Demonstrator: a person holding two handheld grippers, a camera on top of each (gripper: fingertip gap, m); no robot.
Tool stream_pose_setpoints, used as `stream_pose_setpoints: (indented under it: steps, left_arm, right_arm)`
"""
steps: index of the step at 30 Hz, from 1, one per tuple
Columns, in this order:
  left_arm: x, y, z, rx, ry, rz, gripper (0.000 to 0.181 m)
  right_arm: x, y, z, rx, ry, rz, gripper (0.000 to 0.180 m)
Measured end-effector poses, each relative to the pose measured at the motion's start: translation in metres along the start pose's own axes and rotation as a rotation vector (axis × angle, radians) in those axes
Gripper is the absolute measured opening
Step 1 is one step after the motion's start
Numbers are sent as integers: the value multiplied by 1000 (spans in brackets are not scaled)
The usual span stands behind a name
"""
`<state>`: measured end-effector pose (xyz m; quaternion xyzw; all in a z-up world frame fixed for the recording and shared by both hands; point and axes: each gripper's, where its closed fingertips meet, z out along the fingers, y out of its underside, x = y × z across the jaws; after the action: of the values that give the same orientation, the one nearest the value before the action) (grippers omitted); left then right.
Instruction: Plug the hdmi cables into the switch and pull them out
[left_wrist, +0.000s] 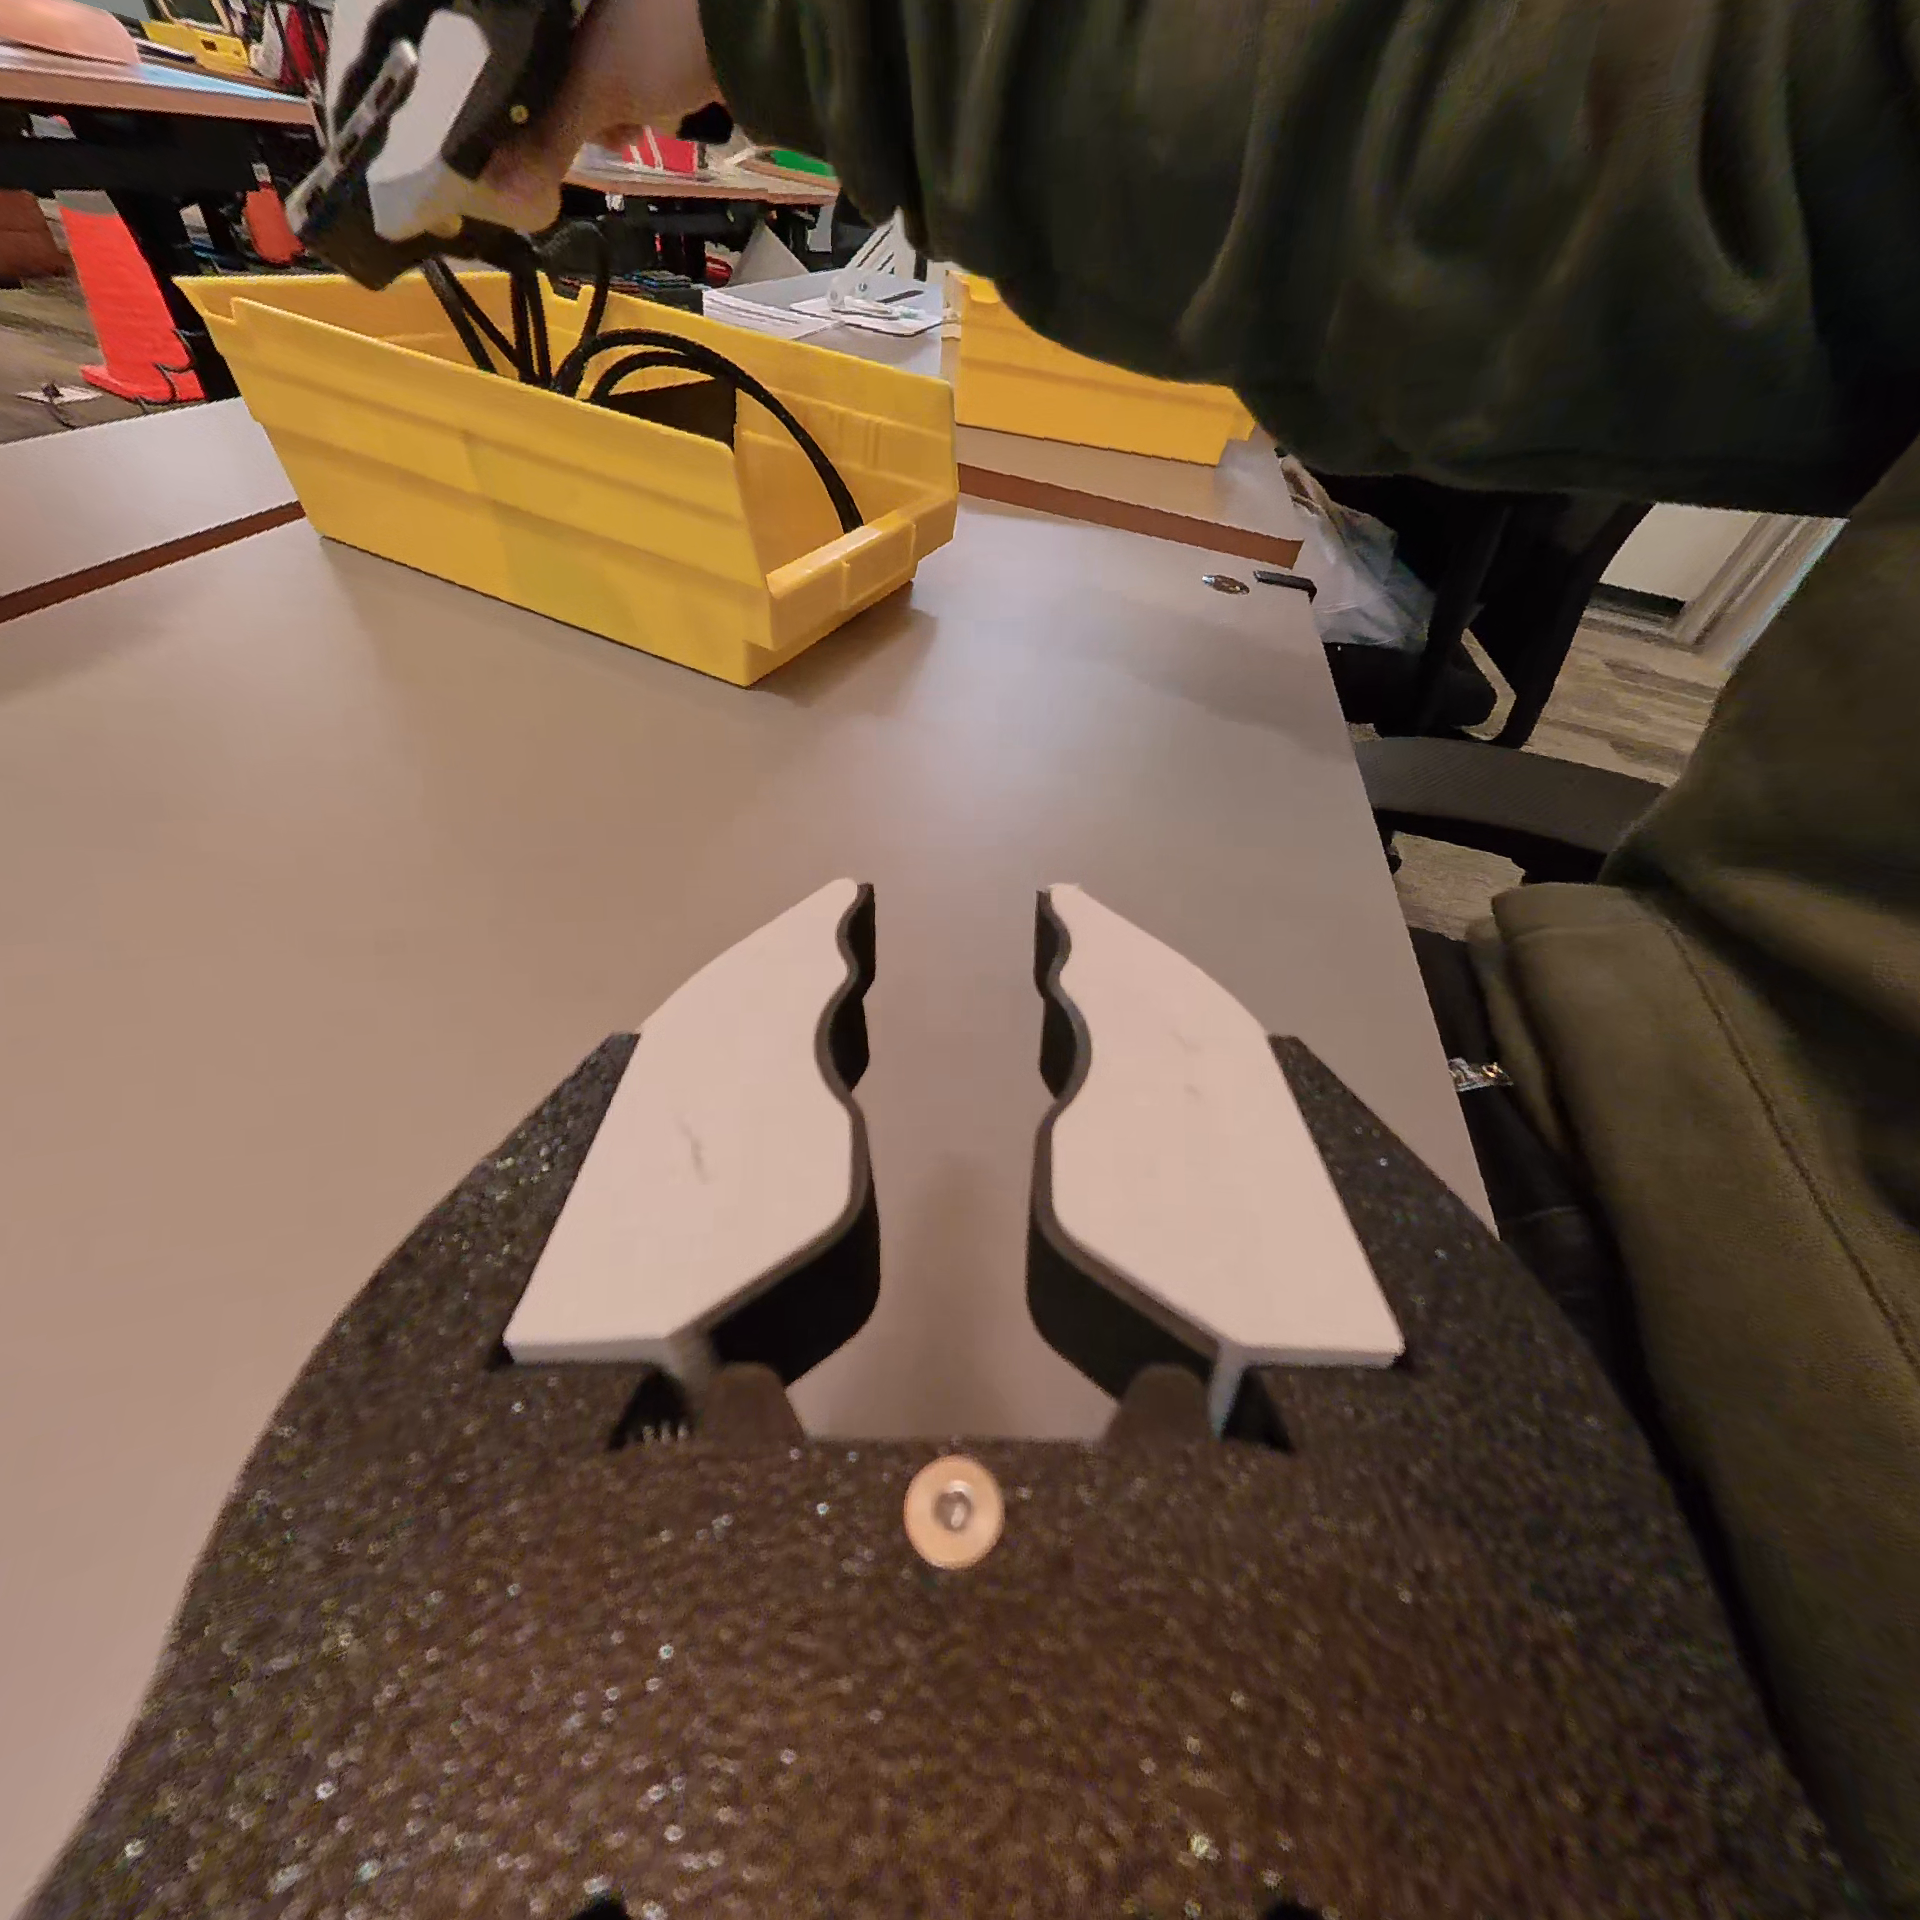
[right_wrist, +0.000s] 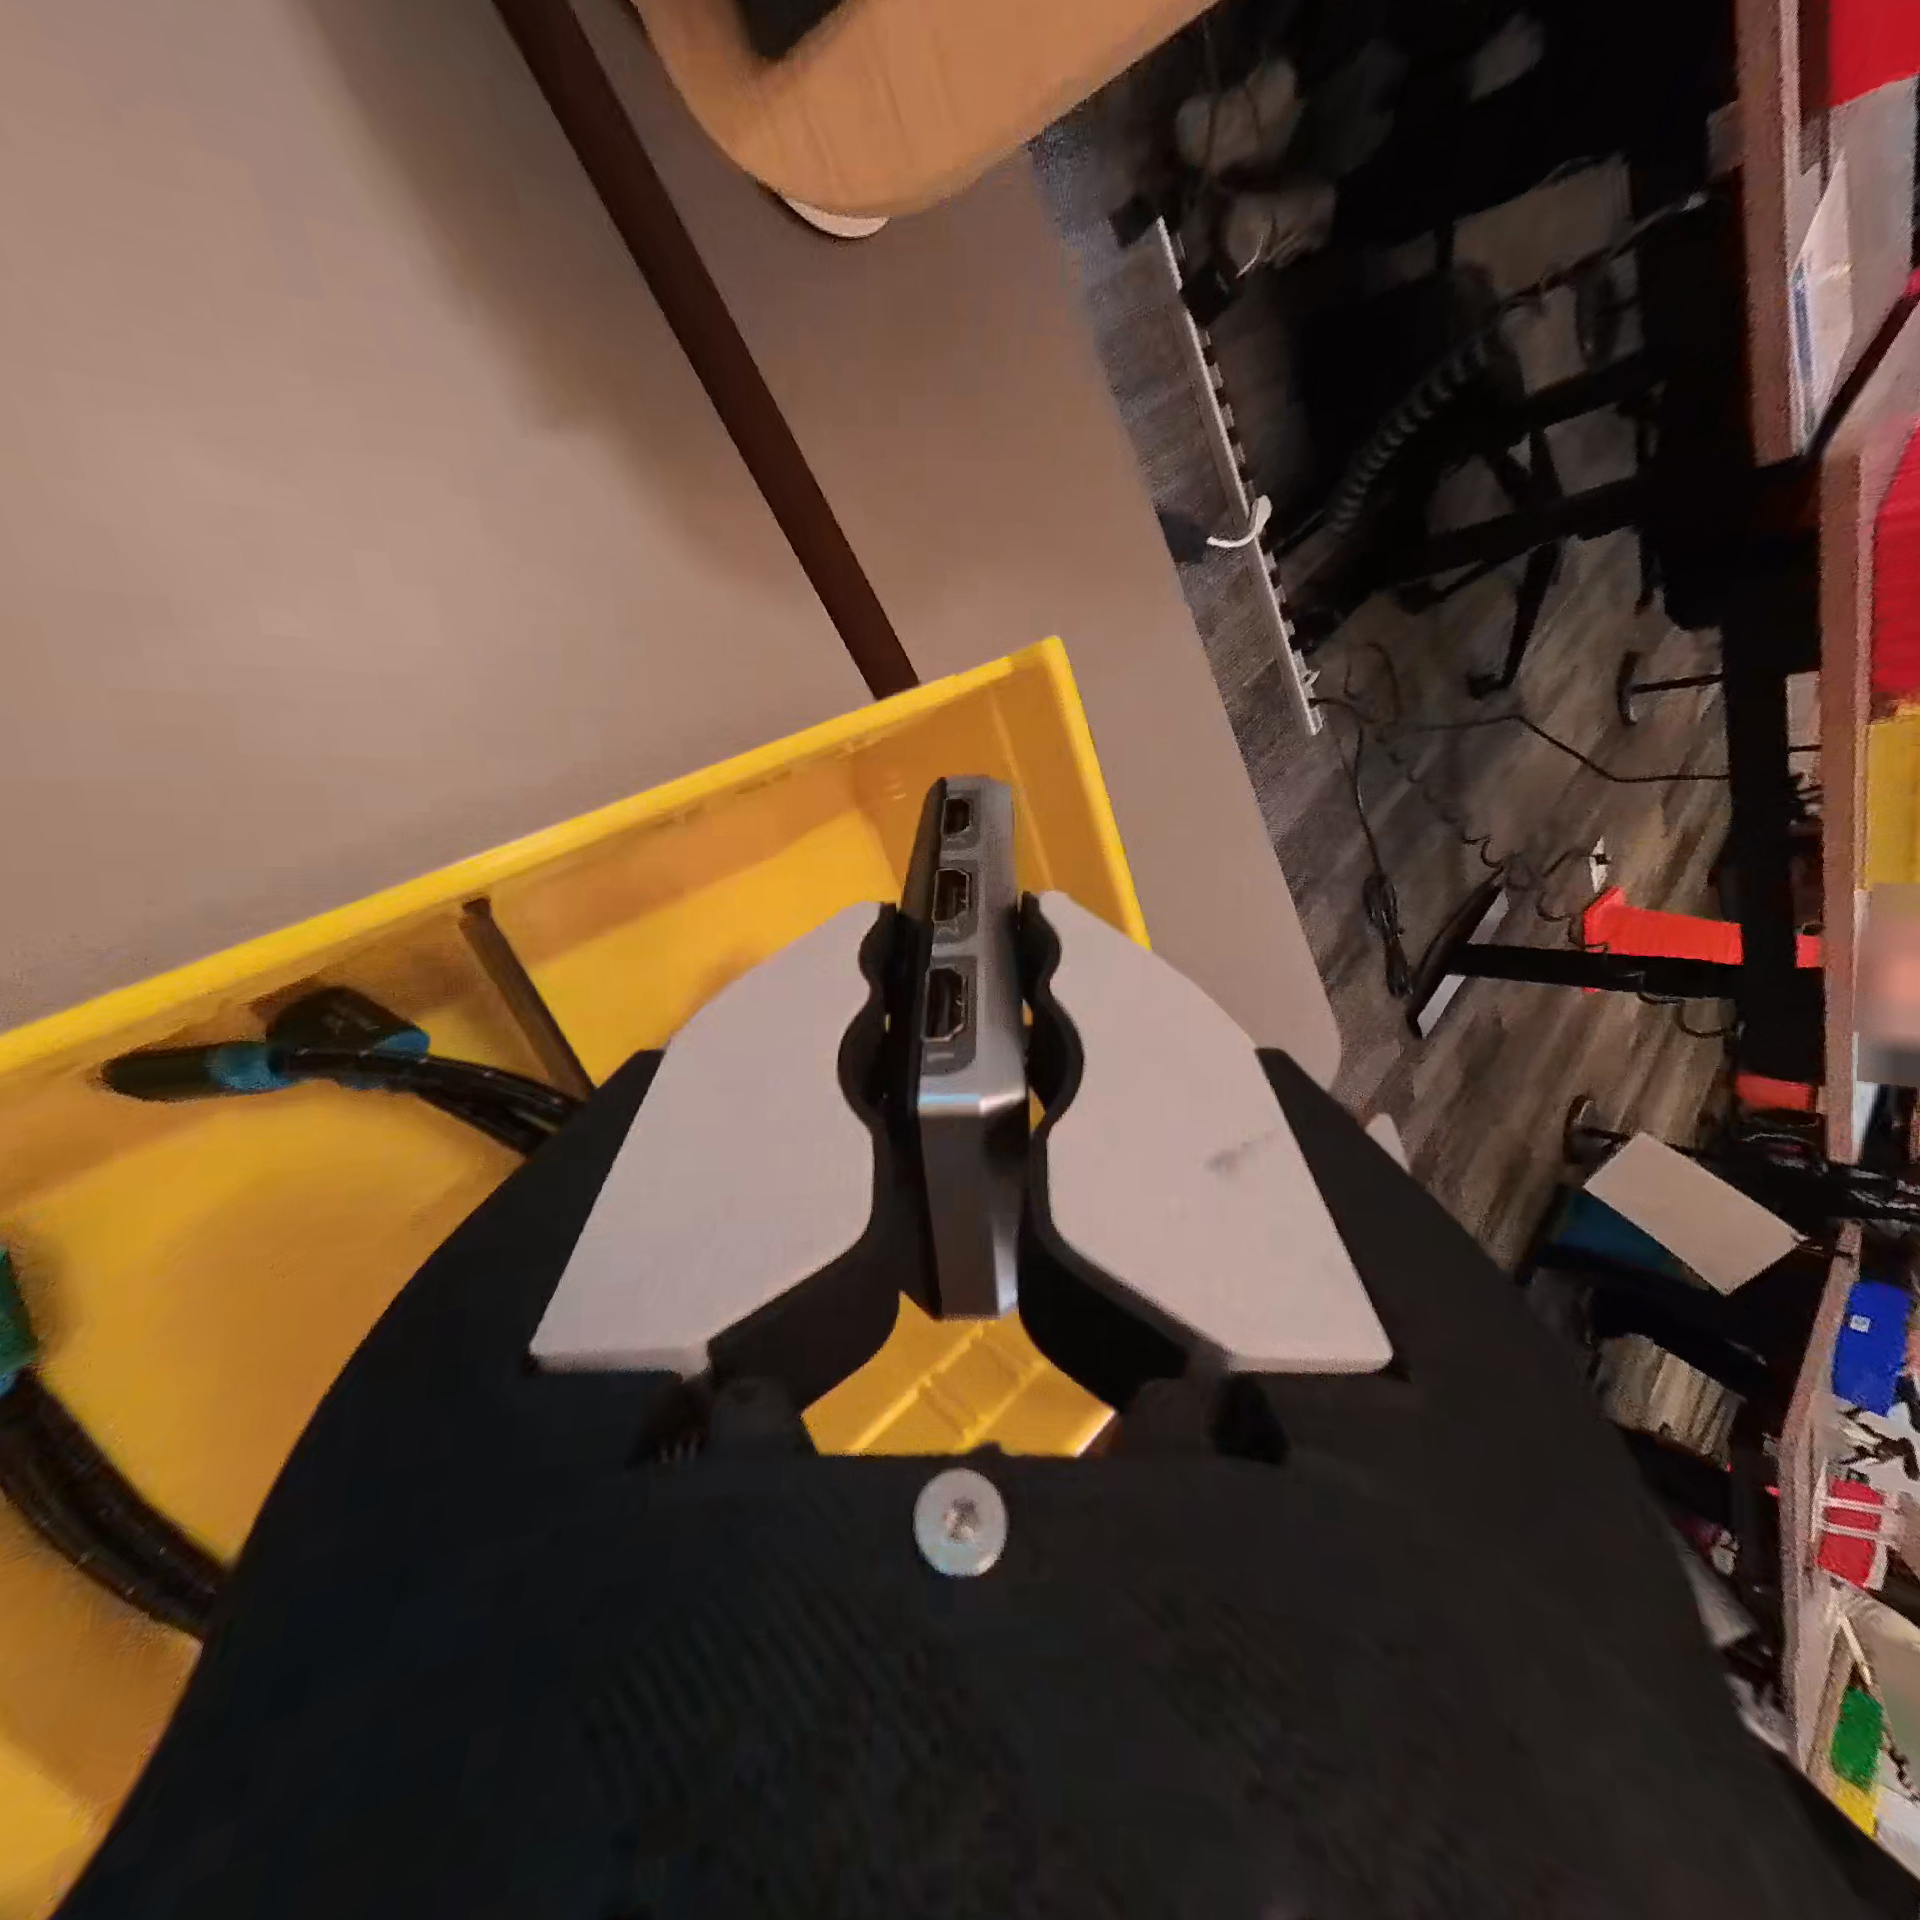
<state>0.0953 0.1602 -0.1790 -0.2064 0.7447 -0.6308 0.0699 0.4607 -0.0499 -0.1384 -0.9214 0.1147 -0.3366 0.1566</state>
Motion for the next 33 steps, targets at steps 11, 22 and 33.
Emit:
stream_pose_setpoints:
  steps: [11,22,33]
  left_arm:
    - [-1,-3,-5,30,15,-16,28]
    - [-2,-3,-5,34,27,-29,28]
    - [2,-1,-2,10,36,-12,28]
  right_arm:
    - [-35,34,47,-135,-48,15,28]
    - [-10,20,13,6,-118,279,58]
    - [-4,25,1,8,28,286,35]
